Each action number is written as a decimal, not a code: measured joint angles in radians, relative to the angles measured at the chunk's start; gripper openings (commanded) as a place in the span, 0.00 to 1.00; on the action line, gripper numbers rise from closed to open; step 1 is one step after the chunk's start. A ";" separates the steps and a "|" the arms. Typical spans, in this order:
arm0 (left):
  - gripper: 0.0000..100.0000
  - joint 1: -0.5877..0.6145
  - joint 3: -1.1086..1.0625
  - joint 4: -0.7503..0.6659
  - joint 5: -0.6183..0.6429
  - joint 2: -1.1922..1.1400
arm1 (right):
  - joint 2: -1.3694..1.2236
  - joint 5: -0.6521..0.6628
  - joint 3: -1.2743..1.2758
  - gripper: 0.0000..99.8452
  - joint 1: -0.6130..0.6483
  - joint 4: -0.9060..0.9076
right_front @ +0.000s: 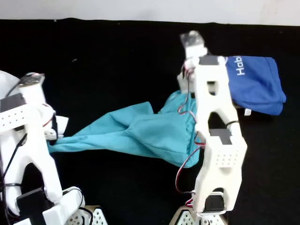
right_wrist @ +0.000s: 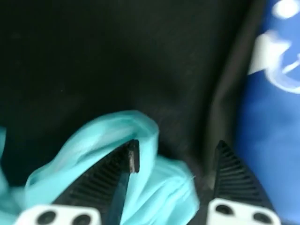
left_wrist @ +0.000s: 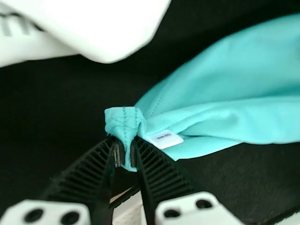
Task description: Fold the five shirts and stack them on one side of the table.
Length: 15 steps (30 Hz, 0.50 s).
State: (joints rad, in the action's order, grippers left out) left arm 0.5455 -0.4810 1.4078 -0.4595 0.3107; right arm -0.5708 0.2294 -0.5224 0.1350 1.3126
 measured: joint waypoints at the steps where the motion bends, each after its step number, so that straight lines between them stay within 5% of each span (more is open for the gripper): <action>1: 0.01 0.008 0.006 0.000 0.000 0.000 | -0.017 0.000 -0.081 0.25 -0.002 0.052; 8: 0.01 0.008 0.009 0.000 -0.035 0.000 | -0.037 0.000 -0.482 0.25 0.014 0.413; 15: 0.01 -0.009 0.009 -0.025 -0.041 0.000 | 0.103 0.000 -0.233 0.25 0.160 0.440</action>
State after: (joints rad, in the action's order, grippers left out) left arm 0.5363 -0.4718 1.3832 -0.5010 0.3107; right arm -0.4680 0.2294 -0.7557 0.2946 1.7530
